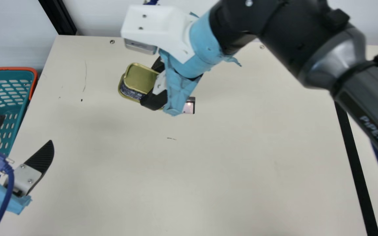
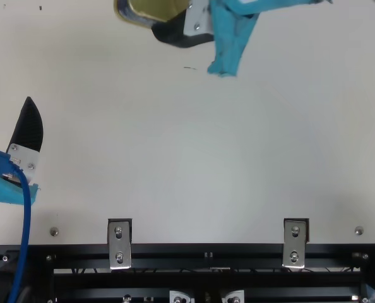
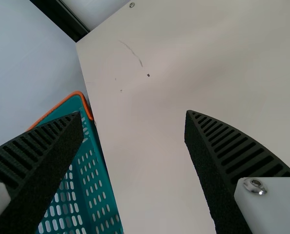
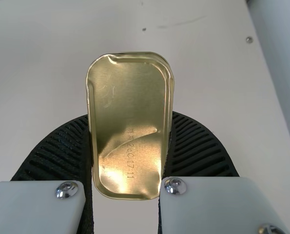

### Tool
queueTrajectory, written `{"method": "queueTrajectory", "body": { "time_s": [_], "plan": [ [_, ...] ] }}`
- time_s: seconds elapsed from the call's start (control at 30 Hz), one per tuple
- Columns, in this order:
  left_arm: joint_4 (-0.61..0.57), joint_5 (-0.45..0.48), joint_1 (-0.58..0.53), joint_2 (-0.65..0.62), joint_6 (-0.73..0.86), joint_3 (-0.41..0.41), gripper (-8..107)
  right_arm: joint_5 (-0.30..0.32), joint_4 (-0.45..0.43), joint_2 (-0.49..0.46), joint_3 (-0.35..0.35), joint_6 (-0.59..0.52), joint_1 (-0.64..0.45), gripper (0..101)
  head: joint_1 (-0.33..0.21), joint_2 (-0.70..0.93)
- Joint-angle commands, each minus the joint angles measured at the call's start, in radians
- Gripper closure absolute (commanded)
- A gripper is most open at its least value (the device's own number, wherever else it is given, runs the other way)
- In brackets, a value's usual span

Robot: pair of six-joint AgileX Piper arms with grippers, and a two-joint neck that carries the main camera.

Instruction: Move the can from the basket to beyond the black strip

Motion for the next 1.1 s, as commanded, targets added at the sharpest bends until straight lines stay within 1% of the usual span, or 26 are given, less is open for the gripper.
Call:
{"method": "queueTrajectory", "body": {
  "time_s": [0.0,0.1,0.27,0.4,0.53,0.63,0.77,0.9,1.07],
  "plan": [
    [0.000,0.000,0.000,0.000,0.000,0.000,9,-0.005,0.147,-0.016,0.078,-0.155,-0.037,101,0.000,-0.003],
    [0.000,0.000,0.000,0.000,0.000,0.000,9,-0.008,0.267,-0.035,0.138,-0.283,-0.085,101,0.000,-0.003],
    [0.000,0.000,0.000,0.000,0.000,0.000,9,0.014,0.436,-0.045,0.218,-0.470,-0.156,101,0.000,-0.003],
    [0.000,0.000,0.000,0.000,0.000,0.000,9,0.038,0.540,-0.038,0.271,-0.590,-0.201,101,0.000,-0.003],
    [0.000,0.000,0.000,0.000,0.000,0.000,9,0.053,0.621,-0.019,0.310,-0.682,-0.231,101,0.000,-0.003],
    [0.000,0.000,0.000,0.000,0.000,0.000,9,0.056,0.663,-0.003,0.328,-0.731,-0.244,101,0.000,-0.003],
    [0.000,0.000,0.000,0.000,0.000,0.000,9,0.048,0.695,0.022,0.338,-0.770,-0.250,101,0.000,-0.003],
    [0.000,0.000,0.000,0.000,0.000,0.000,9,0.033,0.713,0.046,0.333,-0.786,-0.248,101,0.000,-0.003],
    [0.000,0.000,0.000,0.000,0.000,0.000,9,0.008,0.711,0.076,0.313,-0.780,-0.244,101,0.000,-0.003]
  ]
}}
